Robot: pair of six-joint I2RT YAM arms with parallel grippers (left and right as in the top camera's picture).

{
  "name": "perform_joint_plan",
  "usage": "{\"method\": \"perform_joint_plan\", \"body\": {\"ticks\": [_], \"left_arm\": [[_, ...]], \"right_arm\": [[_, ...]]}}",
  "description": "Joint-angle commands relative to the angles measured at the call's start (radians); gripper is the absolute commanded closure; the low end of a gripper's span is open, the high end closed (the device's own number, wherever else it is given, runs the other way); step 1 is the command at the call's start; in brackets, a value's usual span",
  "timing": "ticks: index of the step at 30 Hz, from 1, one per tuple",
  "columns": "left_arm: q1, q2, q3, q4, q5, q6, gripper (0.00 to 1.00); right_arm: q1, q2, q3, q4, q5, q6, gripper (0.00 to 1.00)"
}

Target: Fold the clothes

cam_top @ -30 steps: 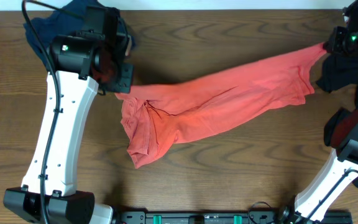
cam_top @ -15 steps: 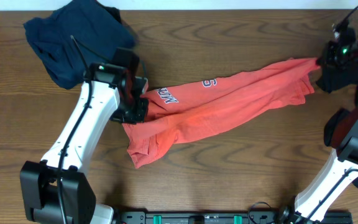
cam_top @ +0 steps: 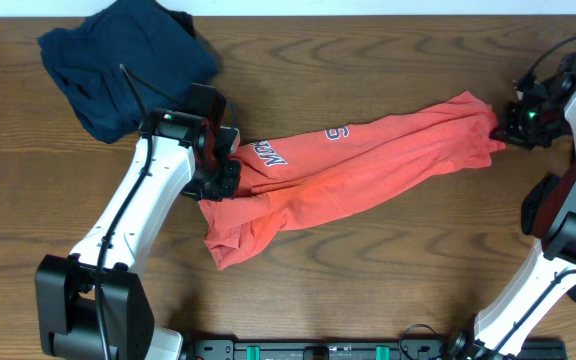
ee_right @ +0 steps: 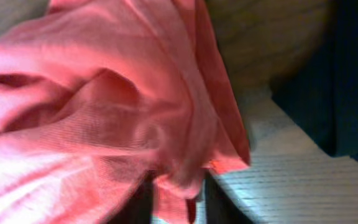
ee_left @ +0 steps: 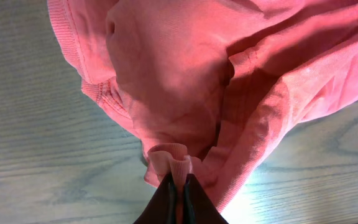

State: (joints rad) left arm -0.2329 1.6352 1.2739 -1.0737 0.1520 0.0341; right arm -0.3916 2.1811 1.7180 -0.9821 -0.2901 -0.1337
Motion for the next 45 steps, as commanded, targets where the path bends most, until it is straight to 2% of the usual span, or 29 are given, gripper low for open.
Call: {"method": "perform_joint_plan", "body": {"ticks": [1, 3, 6, 7, 10, 14, 20, 30, 39, 41, 45], "left_arm": [[0.0, -0.004, -0.002, -0.007, 0.005, -0.01, 0.62], [0.0, -0.004, -0.002, -0.01, 0.003, -0.01, 0.42], [0.002, -0.004, -0.002, -0.013, -0.043, -0.011, 0.05], [0.003, -0.004, -0.002, -0.013, -0.067, -0.021, 0.02], [0.019, -0.004, -0.002, -0.008, -0.15, -0.097, 0.02], [0.061, -0.004, -0.002, 0.022, -0.164, -0.138, 0.02], [0.125, -0.004, -0.002, 0.077, -0.165, -0.143, 0.02], [0.251, -0.005, -0.002, 0.211, -0.126, -0.145, 0.02], [0.295, -0.005, -0.002, 0.241, -0.127, -0.145, 0.02], [0.301, -0.005, -0.002, 0.242, -0.127, -0.144, 0.02], [0.309, -0.005, -0.002, 0.242, -0.127, -0.144, 0.02]], "right_arm": [[-0.034, -0.019, 0.002, 0.003, 0.01, -0.006, 0.58], [-0.039, -0.019, 0.002, 0.006, 0.01, -0.006, 0.52], [-0.049, -0.019, 0.002, 0.02, 0.006, -0.015, 0.44], [-0.051, -0.019, 0.002, 0.026, 0.001, -0.026, 0.43], [-0.048, -0.019, 0.001, 0.043, -0.016, -0.071, 0.41], [-0.032, -0.019, -0.008, 0.074, -0.058, -0.109, 0.36], [-0.016, 0.005, -0.021, 0.095, -0.105, -0.133, 0.25], [-0.008, 0.095, -0.021, 0.092, -0.233, -0.164, 0.23], [0.038, 0.134, -0.021, 0.045, -0.298, -0.191, 0.37], [0.042, 0.135, -0.021, 0.042, -0.286, -0.193, 0.48], [0.031, 0.135, -0.02, 0.058, -0.281, -0.184, 0.87]]}}
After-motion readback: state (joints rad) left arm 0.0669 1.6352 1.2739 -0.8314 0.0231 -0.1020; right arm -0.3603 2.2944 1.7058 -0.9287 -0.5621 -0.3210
